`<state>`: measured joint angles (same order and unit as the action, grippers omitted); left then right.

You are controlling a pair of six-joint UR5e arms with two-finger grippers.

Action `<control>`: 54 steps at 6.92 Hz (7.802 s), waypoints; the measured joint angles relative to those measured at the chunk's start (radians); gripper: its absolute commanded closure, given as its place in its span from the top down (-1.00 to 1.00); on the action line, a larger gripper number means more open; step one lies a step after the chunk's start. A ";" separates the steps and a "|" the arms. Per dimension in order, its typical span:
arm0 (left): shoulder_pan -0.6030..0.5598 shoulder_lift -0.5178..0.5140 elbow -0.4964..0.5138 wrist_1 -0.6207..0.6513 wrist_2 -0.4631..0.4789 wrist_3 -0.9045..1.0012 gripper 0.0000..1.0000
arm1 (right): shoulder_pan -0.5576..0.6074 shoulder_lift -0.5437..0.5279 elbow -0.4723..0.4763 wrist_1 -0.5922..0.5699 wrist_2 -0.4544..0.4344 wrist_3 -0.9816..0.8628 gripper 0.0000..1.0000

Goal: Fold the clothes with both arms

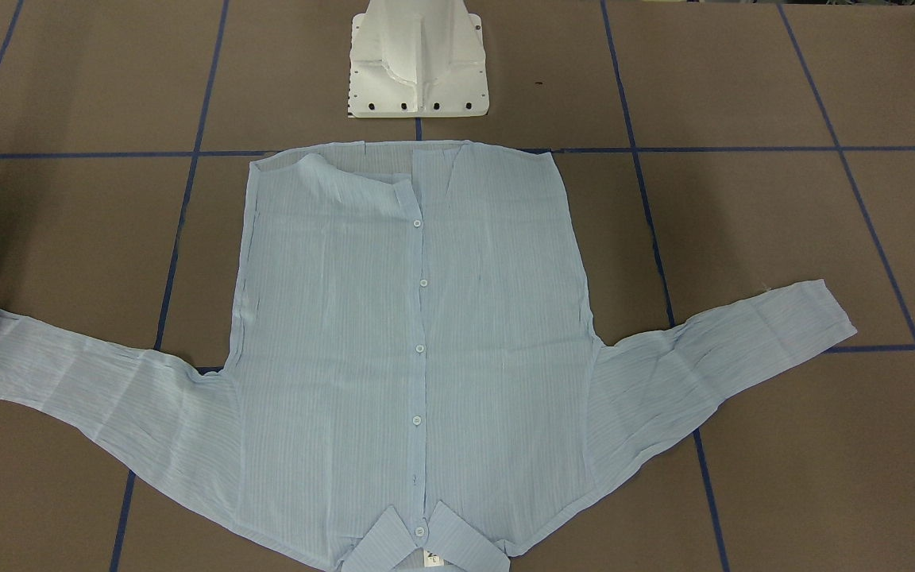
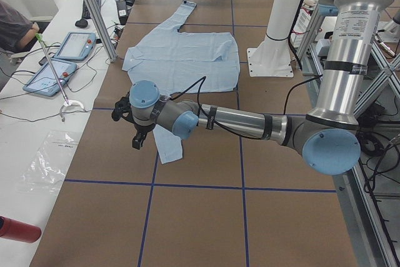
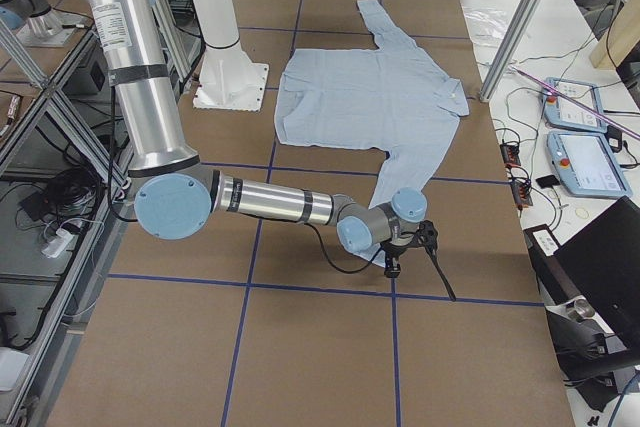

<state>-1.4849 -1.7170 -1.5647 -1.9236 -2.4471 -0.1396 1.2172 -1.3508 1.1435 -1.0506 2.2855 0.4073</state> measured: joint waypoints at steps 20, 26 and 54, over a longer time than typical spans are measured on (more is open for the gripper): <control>0.001 0.014 -0.007 -0.018 -0.024 0.006 0.99 | -0.559 0.903 -0.261 0.064 -0.500 1.404 -1.00; 0.011 0.018 -0.011 -0.023 -0.025 0.005 0.99 | -0.623 0.955 -0.318 0.096 -0.605 1.443 0.97; 0.331 -0.068 0.426 -0.384 0.120 -0.515 0.48 | -0.612 0.246 0.627 -0.183 -0.614 1.355 0.98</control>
<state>-1.1543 -1.7846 -1.1387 -2.3071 -2.3275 -0.6546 0.6053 -1.1048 1.7704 -1.2333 1.6712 1.7623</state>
